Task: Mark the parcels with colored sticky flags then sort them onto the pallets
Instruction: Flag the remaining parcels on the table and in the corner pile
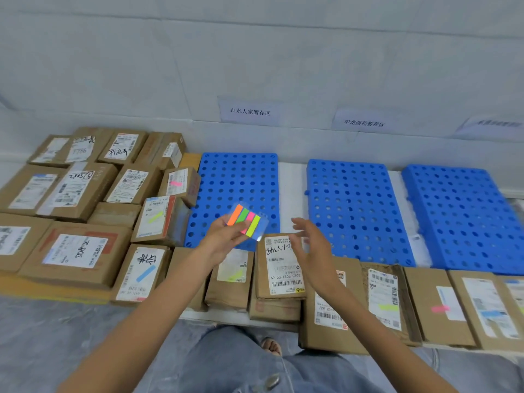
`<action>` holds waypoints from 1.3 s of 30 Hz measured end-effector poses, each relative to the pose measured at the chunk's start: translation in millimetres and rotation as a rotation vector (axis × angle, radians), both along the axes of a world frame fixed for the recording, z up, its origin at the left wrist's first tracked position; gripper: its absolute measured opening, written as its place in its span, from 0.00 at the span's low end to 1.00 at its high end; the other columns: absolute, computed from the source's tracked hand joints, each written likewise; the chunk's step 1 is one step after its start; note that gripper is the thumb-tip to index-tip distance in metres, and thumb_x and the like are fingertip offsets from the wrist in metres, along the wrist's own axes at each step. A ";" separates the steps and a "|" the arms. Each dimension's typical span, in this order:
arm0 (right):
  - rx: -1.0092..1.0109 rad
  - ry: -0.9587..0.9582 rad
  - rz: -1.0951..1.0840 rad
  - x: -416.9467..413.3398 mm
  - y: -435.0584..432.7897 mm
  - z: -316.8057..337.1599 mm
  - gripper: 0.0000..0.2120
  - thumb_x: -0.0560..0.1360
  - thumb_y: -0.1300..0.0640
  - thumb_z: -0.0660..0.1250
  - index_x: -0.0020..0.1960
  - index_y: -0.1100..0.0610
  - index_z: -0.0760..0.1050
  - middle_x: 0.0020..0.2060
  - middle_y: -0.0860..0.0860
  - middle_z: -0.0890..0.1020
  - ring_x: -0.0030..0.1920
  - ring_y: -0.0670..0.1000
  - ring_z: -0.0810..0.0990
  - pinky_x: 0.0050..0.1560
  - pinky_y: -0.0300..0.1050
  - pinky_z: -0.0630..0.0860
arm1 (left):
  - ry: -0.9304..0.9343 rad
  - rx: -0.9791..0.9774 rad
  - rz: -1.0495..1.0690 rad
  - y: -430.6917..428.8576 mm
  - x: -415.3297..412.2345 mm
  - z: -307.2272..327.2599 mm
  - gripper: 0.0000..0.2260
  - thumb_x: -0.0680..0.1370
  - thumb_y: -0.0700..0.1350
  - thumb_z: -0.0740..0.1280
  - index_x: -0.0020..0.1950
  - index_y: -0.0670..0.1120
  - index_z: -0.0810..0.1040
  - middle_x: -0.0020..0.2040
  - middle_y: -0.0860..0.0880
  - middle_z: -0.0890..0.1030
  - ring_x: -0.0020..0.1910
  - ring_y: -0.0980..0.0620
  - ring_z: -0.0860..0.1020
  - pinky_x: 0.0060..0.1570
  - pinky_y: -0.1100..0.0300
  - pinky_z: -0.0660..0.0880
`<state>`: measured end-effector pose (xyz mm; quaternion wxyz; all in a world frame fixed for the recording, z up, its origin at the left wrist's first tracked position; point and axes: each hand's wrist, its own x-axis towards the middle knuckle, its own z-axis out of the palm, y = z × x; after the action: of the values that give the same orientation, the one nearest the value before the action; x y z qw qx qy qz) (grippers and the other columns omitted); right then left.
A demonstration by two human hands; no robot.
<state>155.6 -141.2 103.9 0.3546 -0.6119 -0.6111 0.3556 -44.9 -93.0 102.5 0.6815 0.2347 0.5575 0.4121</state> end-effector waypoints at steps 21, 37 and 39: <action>0.644 -0.435 0.170 15.2 15.9 19.4 0.16 0.76 0.51 0.60 0.58 0.57 0.79 0.51 0.52 0.80 0.53 0.50 0.75 0.45 0.47 0.78 | -0.181 0.079 -0.154 -41.0 38.8 50.7 0.11 0.77 0.36 0.65 0.58 0.37 0.76 0.50 0.41 0.83 0.48 0.48 0.83 0.49 0.56 0.81; 0.485 -0.262 0.302 16.6 14.1 20.1 0.24 0.69 0.39 0.65 0.60 0.51 0.78 0.54 0.48 0.77 0.58 0.45 0.70 0.59 0.34 0.64 | -0.056 0.126 -0.244 -48.6 21.9 46.5 0.11 0.77 0.40 0.66 0.59 0.41 0.77 0.52 0.43 0.83 0.50 0.48 0.82 0.54 0.55 0.79; 0.470 -0.249 0.296 15.9 13.7 20.1 0.24 0.69 0.39 0.65 0.59 0.50 0.78 0.53 0.47 0.77 0.57 0.43 0.69 0.59 0.35 0.64 | -0.021 0.129 -0.256 -49.6 19.9 46.8 0.09 0.77 0.40 0.66 0.57 0.42 0.78 0.52 0.43 0.83 0.50 0.48 0.82 0.54 0.55 0.79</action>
<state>171.5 -127.5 123.9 0.3530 -0.4564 -0.7979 0.1745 -25.0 -142.7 149.3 0.7179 0.3427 0.4882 0.3590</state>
